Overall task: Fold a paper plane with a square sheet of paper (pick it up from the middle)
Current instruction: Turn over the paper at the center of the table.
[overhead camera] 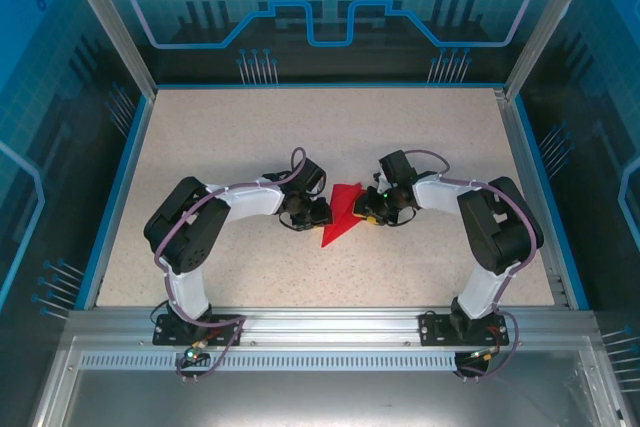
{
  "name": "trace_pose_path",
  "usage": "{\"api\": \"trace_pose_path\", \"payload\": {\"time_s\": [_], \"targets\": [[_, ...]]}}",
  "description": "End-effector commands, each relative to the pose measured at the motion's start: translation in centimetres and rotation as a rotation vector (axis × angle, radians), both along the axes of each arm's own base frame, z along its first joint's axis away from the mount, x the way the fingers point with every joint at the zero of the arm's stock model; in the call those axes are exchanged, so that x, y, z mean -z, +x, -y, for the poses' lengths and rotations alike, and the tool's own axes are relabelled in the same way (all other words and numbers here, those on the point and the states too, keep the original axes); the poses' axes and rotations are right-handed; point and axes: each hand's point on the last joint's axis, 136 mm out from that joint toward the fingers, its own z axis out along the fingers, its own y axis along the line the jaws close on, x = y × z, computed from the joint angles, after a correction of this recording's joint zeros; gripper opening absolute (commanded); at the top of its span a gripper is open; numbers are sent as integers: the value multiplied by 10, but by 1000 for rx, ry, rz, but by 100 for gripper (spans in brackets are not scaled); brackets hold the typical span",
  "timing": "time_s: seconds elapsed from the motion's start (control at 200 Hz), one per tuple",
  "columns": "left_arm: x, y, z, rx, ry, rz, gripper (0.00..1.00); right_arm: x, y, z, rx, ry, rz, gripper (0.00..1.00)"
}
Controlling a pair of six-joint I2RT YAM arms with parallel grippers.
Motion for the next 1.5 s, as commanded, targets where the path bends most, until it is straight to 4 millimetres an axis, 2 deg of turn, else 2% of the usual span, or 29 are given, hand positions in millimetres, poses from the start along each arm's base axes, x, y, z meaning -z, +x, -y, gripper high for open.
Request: {"api": "trace_pose_path", "payload": {"time_s": [0.0, 0.355, 0.755, 0.94, 1.41, 1.43, 1.495], "targets": [[18, -8, -3, -2, 12, -40, 23, -1, -3, 0, -9, -16, -2, 33], [18, -8, -1, -5, -1, -43, 22, 3, -10, 9, 3, -47, -19, 34], [19, -7, -1, -5, -4, -43, 21, 5, -8, -2, 0, 3, -25, 35], [19, -8, -1, -6, -11, -48, 21, -3, -2, -14, -16, 73, -2, 35], [13, -3, 0, -34, -65, -48, 20, -12, 9, -21, -1, 124, 37, 38], [13, -3, 0, -35, -68, -49, 20, -6, 2, -20, -3, 124, 21, 39], [13, -3, 0, -39, -77, -52, 20, -6, 1, -23, -5, 143, 24, 39]]}}
